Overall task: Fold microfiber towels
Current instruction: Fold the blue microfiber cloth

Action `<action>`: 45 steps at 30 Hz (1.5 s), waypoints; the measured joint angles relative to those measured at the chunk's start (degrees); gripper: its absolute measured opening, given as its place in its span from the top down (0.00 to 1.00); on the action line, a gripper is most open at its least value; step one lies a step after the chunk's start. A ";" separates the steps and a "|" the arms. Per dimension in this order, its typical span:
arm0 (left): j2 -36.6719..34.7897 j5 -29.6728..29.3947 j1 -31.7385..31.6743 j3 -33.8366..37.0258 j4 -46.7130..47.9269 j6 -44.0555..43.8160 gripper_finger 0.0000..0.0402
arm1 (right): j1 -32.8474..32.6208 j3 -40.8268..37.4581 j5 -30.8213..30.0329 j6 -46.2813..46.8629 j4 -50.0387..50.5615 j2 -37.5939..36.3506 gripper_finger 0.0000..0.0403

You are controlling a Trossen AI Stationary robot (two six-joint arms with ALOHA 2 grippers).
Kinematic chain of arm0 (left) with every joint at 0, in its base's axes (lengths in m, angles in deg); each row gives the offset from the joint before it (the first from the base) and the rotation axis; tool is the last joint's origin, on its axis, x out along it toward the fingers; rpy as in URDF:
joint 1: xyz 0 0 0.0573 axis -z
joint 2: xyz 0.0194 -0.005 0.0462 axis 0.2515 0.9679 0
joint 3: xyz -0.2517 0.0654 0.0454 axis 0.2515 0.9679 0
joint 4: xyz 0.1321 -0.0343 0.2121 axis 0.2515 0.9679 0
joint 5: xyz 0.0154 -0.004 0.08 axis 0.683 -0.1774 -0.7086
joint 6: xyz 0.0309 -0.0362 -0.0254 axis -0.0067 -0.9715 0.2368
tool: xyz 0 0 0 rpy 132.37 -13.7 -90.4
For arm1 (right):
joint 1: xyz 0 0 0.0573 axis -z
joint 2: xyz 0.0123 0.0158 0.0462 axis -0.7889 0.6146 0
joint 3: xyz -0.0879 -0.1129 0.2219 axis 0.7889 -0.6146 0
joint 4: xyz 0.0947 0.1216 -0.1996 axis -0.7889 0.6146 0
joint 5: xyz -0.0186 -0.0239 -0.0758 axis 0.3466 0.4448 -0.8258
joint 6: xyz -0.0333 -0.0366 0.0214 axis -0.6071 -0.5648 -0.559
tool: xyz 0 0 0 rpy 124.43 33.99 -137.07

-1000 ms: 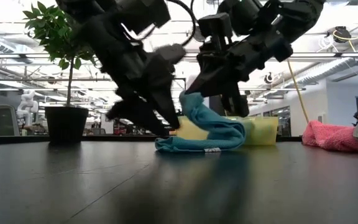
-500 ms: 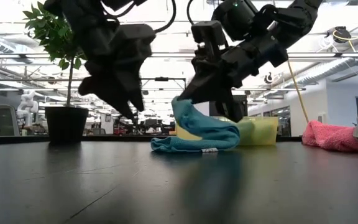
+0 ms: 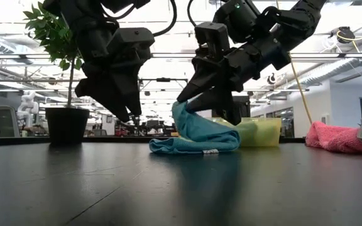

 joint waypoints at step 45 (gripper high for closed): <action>6.19 -7.84 -1.66 -0.02 -20.29 -2.12 0.56 | 0.79 -0.04 -6.36 -8.58 17.39 -2.34 1.00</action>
